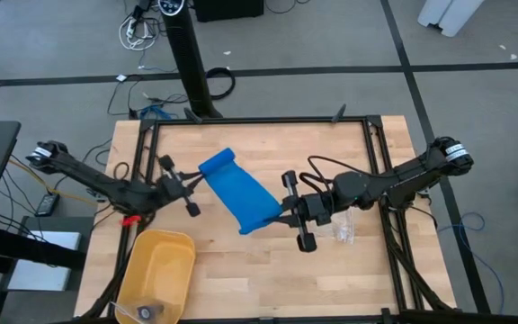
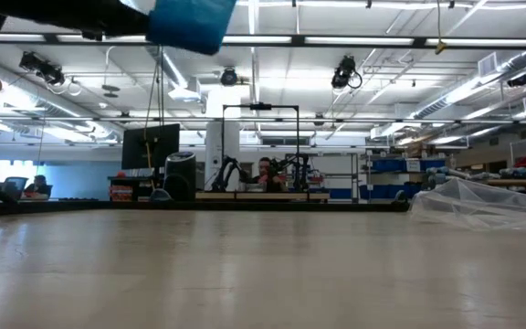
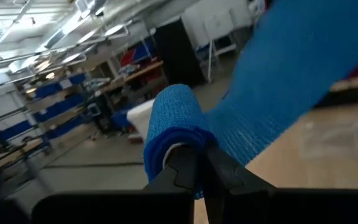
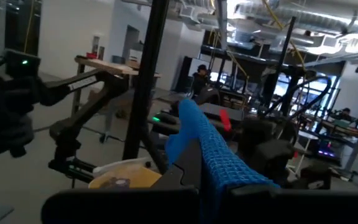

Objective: Roll bandage
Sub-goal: Roll the blue bandage

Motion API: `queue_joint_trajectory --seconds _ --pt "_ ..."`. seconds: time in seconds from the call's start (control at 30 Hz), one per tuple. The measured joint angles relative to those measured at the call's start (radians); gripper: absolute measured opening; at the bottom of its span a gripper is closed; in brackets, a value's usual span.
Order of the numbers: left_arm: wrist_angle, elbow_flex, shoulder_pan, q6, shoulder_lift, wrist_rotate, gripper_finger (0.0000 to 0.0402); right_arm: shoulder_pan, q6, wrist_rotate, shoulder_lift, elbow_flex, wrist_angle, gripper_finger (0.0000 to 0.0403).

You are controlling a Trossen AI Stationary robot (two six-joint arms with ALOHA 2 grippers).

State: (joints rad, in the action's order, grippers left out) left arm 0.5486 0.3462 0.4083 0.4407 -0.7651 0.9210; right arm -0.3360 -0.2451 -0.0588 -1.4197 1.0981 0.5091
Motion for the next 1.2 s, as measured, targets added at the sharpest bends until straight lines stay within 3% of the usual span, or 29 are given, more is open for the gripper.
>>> queue_joint_trajectory --seconds 0.17,0.47,0.63,0.77,0.87,1.2 --pt "0.002 0.000 0.014 -0.004 0.092 -0.043 0.0013 -0.009 0.000 -0.001 0.000 0.000 -0.017 0.0000" --pt "0.009 0.000 0.014 -0.027 0.210 -0.013 0.0013 -0.011 0.001 -0.001 -0.002 0.000 -0.045 0.0000" --pt "-0.169 0.000 0.013 -0.089 0.222 0.025 0.0013 -0.013 -0.002 -0.001 -0.002 0.000 -0.025 0.0000" --pt "-0.382 -0.001 0.013 -0.275 0.176 0.026 0.0013 0.000 -0.025 -0.028 -0.002 0.000 0.023 0.0000" --pt "-0.439 -0.001 0.020 -0.355 0.111 0.004 0.0013 0.019 -0.055 -0.071 -0.002 0.000 0.052 0.0000" --pt "-0.246 -0.001 0.075 -0.351 -0.151 -0.111 0.0013 0.167 -0.072 -0.096 -0.001 0.000 0.123 0.0000"
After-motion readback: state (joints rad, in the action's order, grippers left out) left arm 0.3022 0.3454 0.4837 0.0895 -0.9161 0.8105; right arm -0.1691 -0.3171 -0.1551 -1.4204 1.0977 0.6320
